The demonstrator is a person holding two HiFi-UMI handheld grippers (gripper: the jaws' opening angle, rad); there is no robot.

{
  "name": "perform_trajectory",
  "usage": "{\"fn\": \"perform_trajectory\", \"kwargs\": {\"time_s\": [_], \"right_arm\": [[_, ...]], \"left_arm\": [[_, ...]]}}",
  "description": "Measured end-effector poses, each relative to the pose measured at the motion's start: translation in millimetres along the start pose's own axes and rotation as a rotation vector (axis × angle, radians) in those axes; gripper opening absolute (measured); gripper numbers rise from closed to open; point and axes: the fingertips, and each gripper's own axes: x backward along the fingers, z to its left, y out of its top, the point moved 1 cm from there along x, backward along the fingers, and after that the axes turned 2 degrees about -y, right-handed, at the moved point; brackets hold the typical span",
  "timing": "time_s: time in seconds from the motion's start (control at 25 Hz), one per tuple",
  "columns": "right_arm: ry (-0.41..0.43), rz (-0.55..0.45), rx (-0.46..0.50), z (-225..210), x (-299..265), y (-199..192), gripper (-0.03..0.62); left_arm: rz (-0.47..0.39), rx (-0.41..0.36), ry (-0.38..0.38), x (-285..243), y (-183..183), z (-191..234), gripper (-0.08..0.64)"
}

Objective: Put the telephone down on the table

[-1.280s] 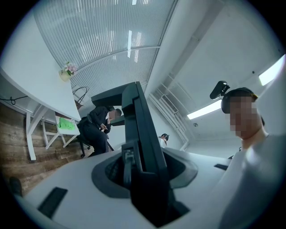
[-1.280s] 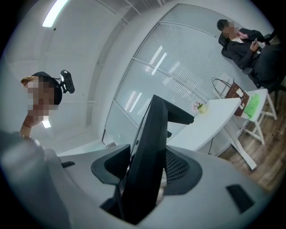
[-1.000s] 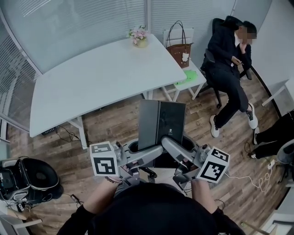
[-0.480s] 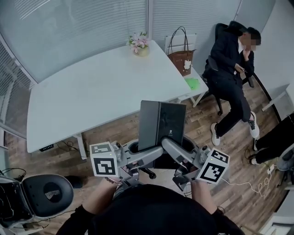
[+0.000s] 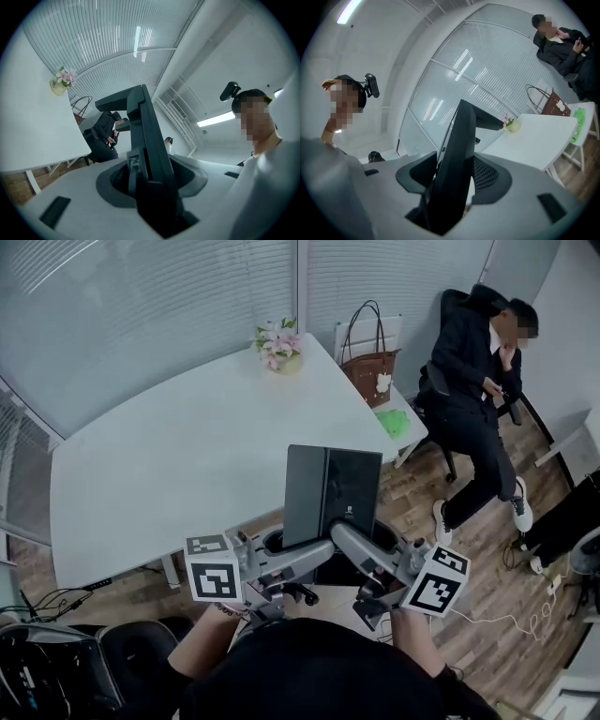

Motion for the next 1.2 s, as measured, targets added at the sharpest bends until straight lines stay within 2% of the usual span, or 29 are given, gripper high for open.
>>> {"fn": "perform_trajectory", "kwargs": {"time_s": [0.28,0.56,0.92,1.2], "right_arm": [[-0.024,-0.023,-0.002,-26.6,-45.1,28.3,0.212],[-0.062,-0.026,-0.018,-71.7,-105.4,44.3,0.210],[-0.064,-0.027,-0.029,-69.5,-116.0,52.4,0.210],[-0.061,-0.002,-0.061,-74.7,-115.1,47.7,0.207]], "left_arm": [[0.029,0.001,-0.019,-3.5,49.4,35.4,0.201],[0.039,0.036,-0.038,2.6,97.7,95.8,0.201],[0.049,0.039,-0.029,4.5,111.6,96.1,0.201],[0.044,0.030,-0.002,5.1,106.5,99.5,0.201]]}}
